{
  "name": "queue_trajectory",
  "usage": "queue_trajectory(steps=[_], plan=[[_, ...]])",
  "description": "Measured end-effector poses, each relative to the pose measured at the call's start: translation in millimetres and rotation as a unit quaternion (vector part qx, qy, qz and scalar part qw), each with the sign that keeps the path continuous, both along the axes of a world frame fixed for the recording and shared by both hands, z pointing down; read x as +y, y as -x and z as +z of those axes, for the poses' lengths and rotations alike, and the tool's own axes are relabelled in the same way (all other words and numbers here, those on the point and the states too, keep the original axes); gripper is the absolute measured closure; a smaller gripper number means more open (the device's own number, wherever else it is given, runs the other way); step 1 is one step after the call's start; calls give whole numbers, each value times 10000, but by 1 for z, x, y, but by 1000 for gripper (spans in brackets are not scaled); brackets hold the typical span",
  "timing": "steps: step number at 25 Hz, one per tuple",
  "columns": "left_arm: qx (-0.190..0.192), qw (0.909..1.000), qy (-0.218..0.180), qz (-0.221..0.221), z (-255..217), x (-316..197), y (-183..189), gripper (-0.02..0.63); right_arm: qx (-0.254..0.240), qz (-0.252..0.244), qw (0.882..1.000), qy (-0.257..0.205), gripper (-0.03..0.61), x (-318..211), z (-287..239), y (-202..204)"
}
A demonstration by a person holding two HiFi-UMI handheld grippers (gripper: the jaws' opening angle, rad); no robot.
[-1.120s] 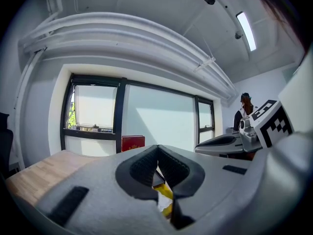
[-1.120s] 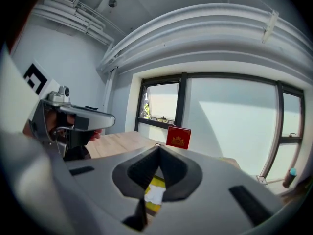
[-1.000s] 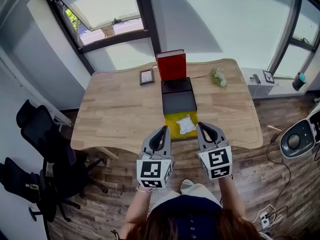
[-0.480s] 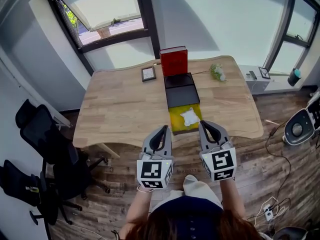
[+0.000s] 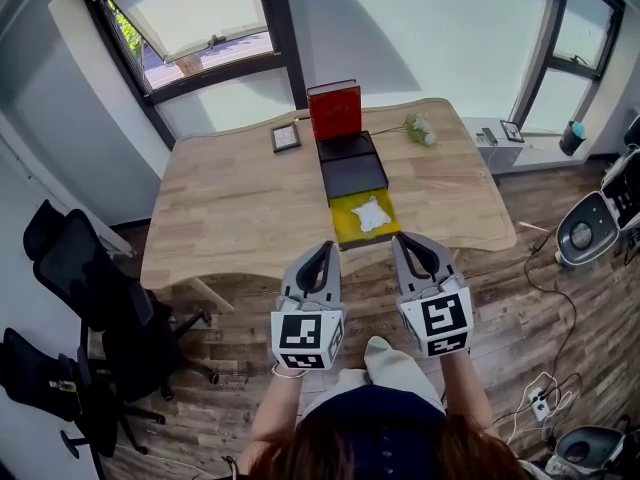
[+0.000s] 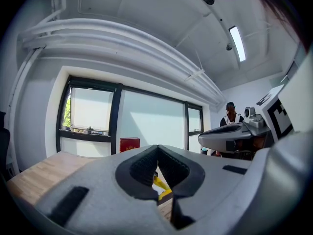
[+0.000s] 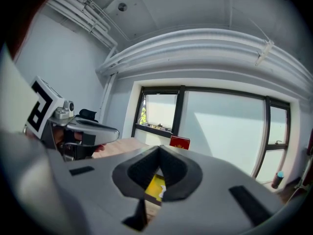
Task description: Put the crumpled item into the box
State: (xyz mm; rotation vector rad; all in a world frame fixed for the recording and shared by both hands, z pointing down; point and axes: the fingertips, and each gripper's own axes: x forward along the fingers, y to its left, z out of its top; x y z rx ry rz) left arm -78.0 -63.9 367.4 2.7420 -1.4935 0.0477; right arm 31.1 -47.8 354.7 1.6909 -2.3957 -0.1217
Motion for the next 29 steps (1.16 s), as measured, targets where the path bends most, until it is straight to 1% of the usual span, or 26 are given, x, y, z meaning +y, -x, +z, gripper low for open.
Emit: queue_trajectory(steps=[6,15,21,29], plan=[[10,9999,-107,112,-4,18,-6,588,26,81,10000,-34,555,20,1,-4],[31,9997,-123,213,-6,37,-13,588,-46,90,9999,-85,554,43,-5,-2],[42,9996,-108,276,-6,40,-19,588,-13,103,9999,-124,555,50,-8,-3],[45,9994,-95,332,-5,32,-29,588,-44,92,9998,-174,554,46,-11,-8]])
